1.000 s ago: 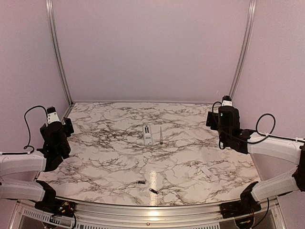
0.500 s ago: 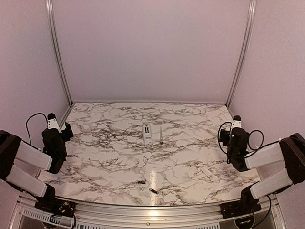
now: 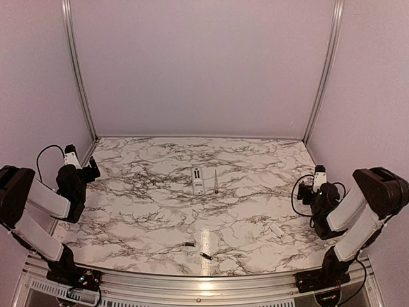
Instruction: Unload the batteries from the remote control
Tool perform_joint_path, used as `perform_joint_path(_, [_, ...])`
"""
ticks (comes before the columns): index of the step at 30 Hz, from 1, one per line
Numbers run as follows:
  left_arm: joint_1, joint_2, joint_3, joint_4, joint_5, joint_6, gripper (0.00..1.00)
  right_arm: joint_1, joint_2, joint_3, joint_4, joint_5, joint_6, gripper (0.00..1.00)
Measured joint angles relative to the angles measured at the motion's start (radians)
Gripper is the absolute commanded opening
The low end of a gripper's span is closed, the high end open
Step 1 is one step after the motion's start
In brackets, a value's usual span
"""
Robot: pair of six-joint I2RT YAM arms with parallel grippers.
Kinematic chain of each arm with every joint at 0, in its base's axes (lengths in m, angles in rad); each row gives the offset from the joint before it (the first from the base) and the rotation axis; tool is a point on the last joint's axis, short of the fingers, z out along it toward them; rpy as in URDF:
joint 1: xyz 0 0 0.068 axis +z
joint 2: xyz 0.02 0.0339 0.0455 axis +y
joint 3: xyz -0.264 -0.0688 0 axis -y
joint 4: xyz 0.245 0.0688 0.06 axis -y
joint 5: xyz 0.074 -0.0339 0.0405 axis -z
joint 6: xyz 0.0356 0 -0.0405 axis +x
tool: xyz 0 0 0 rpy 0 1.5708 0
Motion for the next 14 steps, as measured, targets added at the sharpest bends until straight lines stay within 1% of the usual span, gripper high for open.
perform_joint_path(2, [0.006,0.011,-0.008,0.026,0.032,0.002,0.96,-0.004,0.0,0.013,0.008,-0.018,0.007,0.98])
perform_joint_path(4, [0.011,0.029,-0.026,0.052,0.058,0.003,0.99,-0.006,0.0,0.038,0.012,-0.019,0.015,0.98])
perform_joint_path(7, [0.012,0.035,-0.034,0.059,0.089,0.006,0.99,-0.006,-0.001,0.075,0.031,-0.017,0.029,0.98])
perform_joint_path(14, [0.011,0.035,-0.035,0.079,0.118,0.006,0.99,-0.006,-0.001,0.079,0.041,-0.016,0.033,0.99])
